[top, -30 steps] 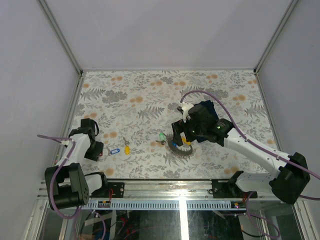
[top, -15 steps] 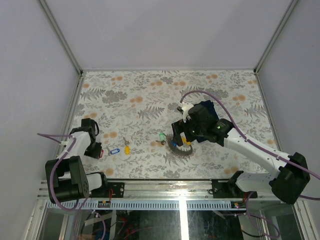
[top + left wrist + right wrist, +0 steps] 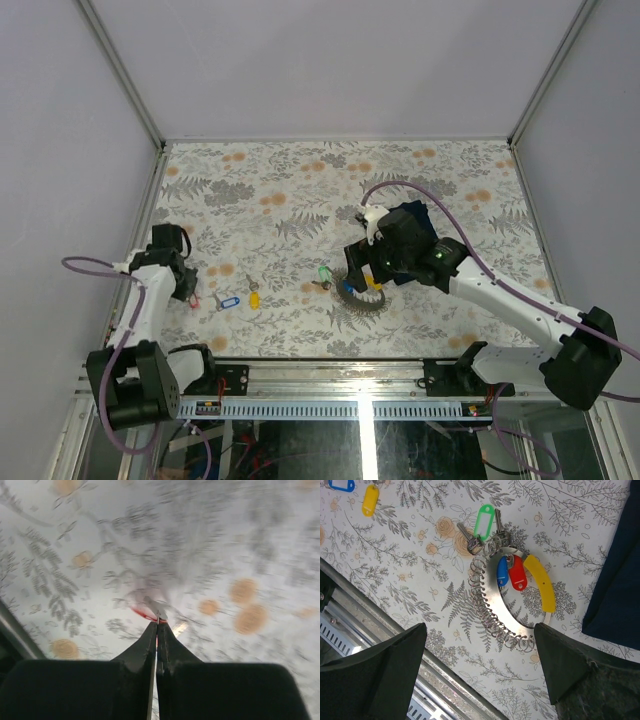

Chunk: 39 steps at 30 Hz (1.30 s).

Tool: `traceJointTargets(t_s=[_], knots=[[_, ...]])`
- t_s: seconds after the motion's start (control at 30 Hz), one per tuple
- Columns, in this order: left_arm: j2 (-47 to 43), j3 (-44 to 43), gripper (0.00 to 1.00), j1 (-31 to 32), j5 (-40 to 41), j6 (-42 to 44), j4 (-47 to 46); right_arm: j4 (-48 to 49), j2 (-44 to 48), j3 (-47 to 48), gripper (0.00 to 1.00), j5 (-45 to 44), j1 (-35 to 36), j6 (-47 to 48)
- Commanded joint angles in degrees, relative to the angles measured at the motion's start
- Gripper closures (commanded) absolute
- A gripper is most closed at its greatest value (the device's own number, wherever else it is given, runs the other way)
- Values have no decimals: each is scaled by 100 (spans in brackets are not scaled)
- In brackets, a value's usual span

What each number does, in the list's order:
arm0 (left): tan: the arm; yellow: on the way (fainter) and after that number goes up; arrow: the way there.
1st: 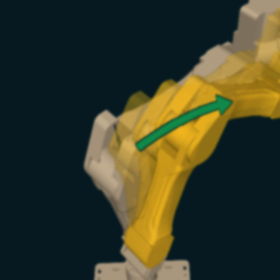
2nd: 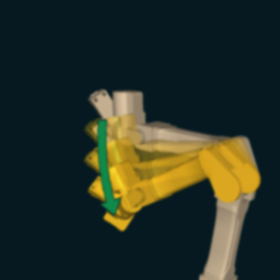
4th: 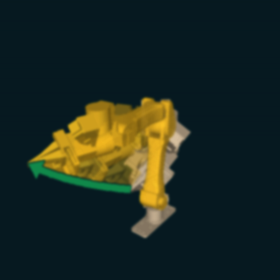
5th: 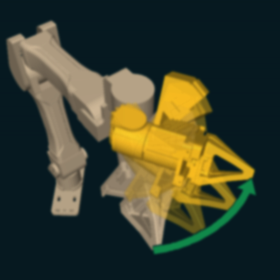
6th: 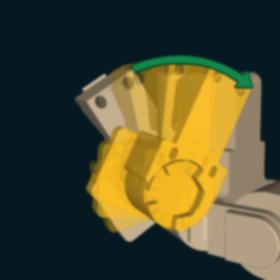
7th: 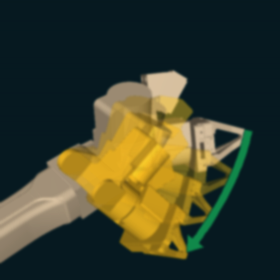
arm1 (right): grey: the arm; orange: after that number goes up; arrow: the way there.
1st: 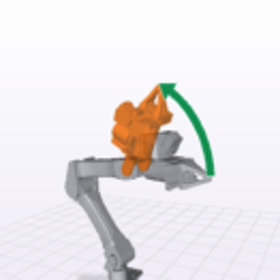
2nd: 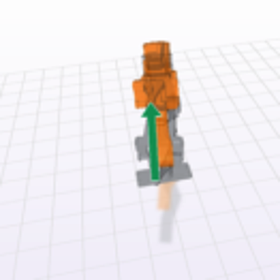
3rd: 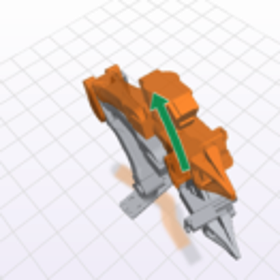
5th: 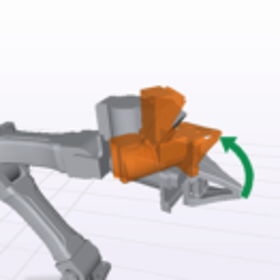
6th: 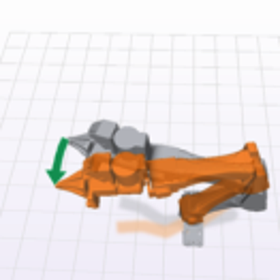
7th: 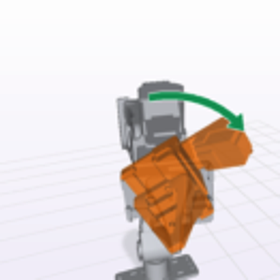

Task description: Put the keys on the keyring

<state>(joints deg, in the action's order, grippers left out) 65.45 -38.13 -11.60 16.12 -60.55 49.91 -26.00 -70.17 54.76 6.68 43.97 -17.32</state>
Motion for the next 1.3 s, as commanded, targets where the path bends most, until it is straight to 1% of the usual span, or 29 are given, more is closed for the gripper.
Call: traceJointTargets(t_s=[0.0, 0.13, 0.27, 0.4, 0.47, 0.6, 0.67, 0.77, 0.9, 0.97, 1.03, 1.1, 1.2, 1.27], knots=[[-669, -782, 100, 343, -86, 662, -135, 21, 401, 129, 5, -259, -18, 49], [-831, -1265, 100, 1416, -53, 524, -122, -87, 614, 91, 5, -545, -11, 17], [-498, -1547, 100, 2923, 167, 79, -305, -256, 840, 96, 5, -911, -15, -2], [212, -1892, 100, 4528, 729, -125, -601, -457, 1102, 41, 5, -1162, -21, -53], [690, -2119, 100, 5045, 831, -24, -749, -597, 1193, 30, 5, -1234, -14, -81], [1572, -2397, 100, 5749, 402, 605, -1392, -847, 1238, -21, 4, -1318, -18, -187], [1959, -2550, 100, 5989, 318, 779, -1508, -915, 1254, -91, 4, -1397, -21, -272], [2442, -2650, 100, 6120, 262, 946, -1486, -1032, 1211, -197, 4, -1590, -21, -445], [2632, -2472, 99, 6123, 292, 1063, -1662, -1088, 1104, -384, 4, -1727, -18, -660], [2634, -2443, 94, 6116, 448, 1120, -1622, -1091, 1049, -473, 4, -1781, -19, -726], [2592, -2439, 85, 6110, 653, 1160, -1513, -1062, 976, -538, 4, -1856, -24, -777], [2536, -2416, 80, 6087, 798, 1250, -1486, -1015, 868, -569, 4, -1870, -70, -790], [2427, -2348, 76, 5917, 776, 1408, -1565, -840, 637, -556, 4, -1602, -192, -768], [2308, -2257, 69, 5805, 648, 1566, -1739, -652, 440, -498, 6, -1278, -282, -748]])
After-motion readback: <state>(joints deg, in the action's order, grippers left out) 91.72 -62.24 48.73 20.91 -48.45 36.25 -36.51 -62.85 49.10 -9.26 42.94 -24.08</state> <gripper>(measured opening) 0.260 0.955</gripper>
